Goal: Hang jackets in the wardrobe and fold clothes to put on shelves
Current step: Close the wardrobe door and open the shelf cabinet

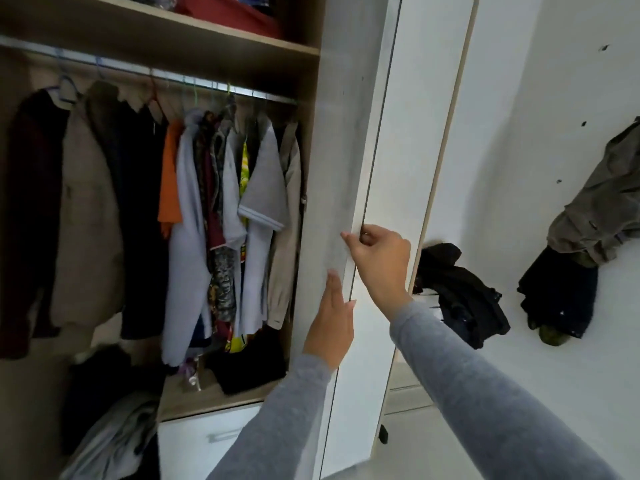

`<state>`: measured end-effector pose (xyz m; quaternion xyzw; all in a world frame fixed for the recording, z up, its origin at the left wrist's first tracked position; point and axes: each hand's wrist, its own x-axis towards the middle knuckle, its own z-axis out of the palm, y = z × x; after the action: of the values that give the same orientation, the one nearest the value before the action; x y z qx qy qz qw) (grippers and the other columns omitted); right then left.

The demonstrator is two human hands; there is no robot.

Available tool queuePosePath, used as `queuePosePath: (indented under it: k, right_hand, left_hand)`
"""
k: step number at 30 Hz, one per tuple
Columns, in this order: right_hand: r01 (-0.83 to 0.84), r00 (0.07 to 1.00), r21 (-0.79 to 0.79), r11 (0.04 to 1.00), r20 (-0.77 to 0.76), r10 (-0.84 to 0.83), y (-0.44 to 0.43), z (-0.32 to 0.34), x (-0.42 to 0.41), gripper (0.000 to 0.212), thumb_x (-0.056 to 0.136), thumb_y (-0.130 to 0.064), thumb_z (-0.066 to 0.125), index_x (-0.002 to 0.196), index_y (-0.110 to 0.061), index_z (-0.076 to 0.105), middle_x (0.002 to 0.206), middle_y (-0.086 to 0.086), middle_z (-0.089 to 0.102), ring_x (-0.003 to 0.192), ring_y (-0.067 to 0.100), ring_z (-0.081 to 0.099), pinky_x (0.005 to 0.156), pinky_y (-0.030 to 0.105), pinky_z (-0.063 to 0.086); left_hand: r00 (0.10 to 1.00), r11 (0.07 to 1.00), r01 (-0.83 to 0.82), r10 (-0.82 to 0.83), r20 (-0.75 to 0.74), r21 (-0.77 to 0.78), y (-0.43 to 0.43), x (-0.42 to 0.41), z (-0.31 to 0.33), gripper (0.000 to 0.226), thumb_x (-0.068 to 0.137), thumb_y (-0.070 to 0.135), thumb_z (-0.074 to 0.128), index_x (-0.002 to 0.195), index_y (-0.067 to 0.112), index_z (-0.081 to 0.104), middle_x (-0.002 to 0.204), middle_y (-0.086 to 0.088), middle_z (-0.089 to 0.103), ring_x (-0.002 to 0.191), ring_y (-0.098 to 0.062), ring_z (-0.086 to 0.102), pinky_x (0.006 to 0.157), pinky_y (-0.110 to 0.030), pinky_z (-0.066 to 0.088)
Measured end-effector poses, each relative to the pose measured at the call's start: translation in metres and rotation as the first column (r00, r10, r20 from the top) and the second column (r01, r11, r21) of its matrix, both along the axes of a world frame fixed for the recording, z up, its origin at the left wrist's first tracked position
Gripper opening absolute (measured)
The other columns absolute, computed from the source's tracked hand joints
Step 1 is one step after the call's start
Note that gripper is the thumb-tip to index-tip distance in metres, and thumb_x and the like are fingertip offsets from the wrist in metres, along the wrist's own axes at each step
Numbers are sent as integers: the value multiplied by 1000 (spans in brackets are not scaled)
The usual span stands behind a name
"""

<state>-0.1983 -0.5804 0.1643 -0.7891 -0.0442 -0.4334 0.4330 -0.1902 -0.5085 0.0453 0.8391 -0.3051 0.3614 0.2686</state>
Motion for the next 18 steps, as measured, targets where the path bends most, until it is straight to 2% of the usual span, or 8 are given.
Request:
queuePosePath:
  k: [2, 6, 9, 12, 13, 15, 16, 18]
  right_hand:
    - [-64, 998, -25, 998, -4, 64, 20, 1, 1, 28, 78, -32, 72, 69, -6, 68, 65, 3, 70, 64, 23, 64, 65, 35, 53]
    - [-163, 986, -111, 980, 20, 166, 63, 2, 3, 24, 80, -29, 72, 76, -6, 69, 73, 2, 71, 69, 10, 65, 72, 26, 53]
    - [-273, 961, -122, 954, 18, 278, 93, 3, 9, 18, 87, -24, 65, 98, -10, 71, 88, -3, 71, 78, 3, 61, 79, 17, 49]
    - [-427, 901, -139, 894, 26, 434, 122, 8, 26, 19, 92, -15, 55, 104, -22, 68, 99, -15, 64, 90, -7, 56, 80, 4, 42]
    - [-475, 875, -149, 867, 25, 483, 135, 13, 34, 24, 93, -12, 53, 108, -25, 65, 106, -16, 61, 96, -11, 53, 80, 1, 40]
    - [-548, 826, -186, 815, 35, 563, 157, 21, 47, 36, 91, -3, 50, 117, -25, 60, 116, -13, 56, 104, -18, 46, 84, 0, 38]
    - [-567, 806, -216, 795, 51, 589, 169, 26, 55, 41, 90, 1, 49, 121, -24, 58, 118, -11, 53, 105, -20, 44, 87, 1, 38]
    - [-562, 791, -290, 775, 84, 606, 192, 36, 70, 49, 87, 6, 48, 126, -22, 54, 120, -10, 48, 108, -19, 41, 94, 4, 36]
  left_hand:
    - [996, 996, -92, 91, -21, -21, 26, -3, 2, 60, 100, 33, 29, 150, 16, 2, 155, 10, 6, 138, 1, 13, 98, 5, 2]
    - [987, 988, -143, 137, -87, -62, 78, -6, 6, 61, 97, 39, 23, 147, 23, -9, 152, 15, -9, 142, -10, 16, 111, -16, 11]
    - [976, 973, -219, 218, -31, -72, 114, -7, 13, 81, 95, -2, 31, 142, 29, -28, 151, 11, -24, 145, -21, 8, 114, -33, 19]
    - [911, 927, -376, 371, 179, -6, 152, 1, 12, 71, 81, -10, 47, 144, -9, 13, 154, -24, 11, 141, -33, 23, 112, -36, 31]
    - [888, 907, -419, 401, 225, 37, 167, 8, 12, 68, 79, -3, 57, 140, -10, 27, 151, -25, 21, 139, -33, 27, 113, -33, 29]
    - [854, 852, -494, 439, 278, 172, 191, 21, 12, 66, 78, 6, 61, 138, -6, 35, 149, -21, 28, 138, -30, 30, 119, -32, 7]
    - [814, 794, -560, 475, 334, 236, 204, 28, 14, 61, 79, 2, 54, 137, -6, 36, 148, -20, 31, 138, -30, 29, 119, -35, -1]
    - [735, 683, -662, 510, 446, 308, 229, 46, 15, 52, 83, -1, 37, 135, -7, 40, 145, -21, 37, 137, -33, 26, 119, -39, -1]
